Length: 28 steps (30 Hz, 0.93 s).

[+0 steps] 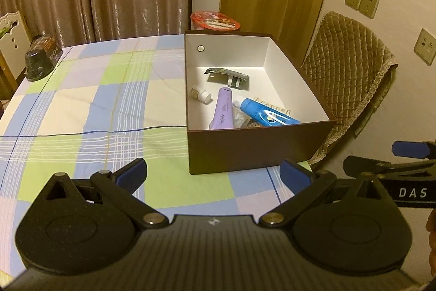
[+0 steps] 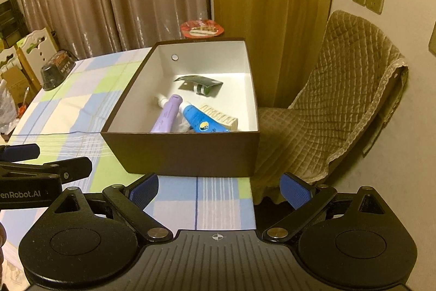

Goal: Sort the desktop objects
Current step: 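Withdraw both open tools from the box above the table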

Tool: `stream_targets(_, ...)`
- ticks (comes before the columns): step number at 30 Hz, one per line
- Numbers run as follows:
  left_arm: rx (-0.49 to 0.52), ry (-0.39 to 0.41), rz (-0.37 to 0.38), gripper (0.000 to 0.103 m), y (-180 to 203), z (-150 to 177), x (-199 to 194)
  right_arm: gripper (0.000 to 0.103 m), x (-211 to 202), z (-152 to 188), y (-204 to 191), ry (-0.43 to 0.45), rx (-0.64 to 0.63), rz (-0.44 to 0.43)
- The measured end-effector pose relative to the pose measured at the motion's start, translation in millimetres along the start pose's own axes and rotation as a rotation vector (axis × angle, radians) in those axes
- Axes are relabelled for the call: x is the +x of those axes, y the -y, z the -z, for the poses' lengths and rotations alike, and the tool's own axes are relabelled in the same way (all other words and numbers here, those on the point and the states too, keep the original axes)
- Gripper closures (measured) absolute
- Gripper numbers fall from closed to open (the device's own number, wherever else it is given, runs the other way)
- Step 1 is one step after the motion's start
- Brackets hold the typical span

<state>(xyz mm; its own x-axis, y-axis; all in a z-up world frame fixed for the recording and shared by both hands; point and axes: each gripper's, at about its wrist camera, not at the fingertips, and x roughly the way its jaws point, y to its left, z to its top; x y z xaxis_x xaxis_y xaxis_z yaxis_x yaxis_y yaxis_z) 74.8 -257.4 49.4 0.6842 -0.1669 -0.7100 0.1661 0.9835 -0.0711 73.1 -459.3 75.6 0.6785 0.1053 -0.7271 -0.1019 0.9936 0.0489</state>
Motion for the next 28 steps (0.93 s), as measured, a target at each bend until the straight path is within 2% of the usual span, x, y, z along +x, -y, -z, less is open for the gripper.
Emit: stream_targets(28, -0.011, -0.029, 0.004, 0.001, 0, -7, 17, 0.005, 16, -8, -4, -0.022, -0.008, -0.016)
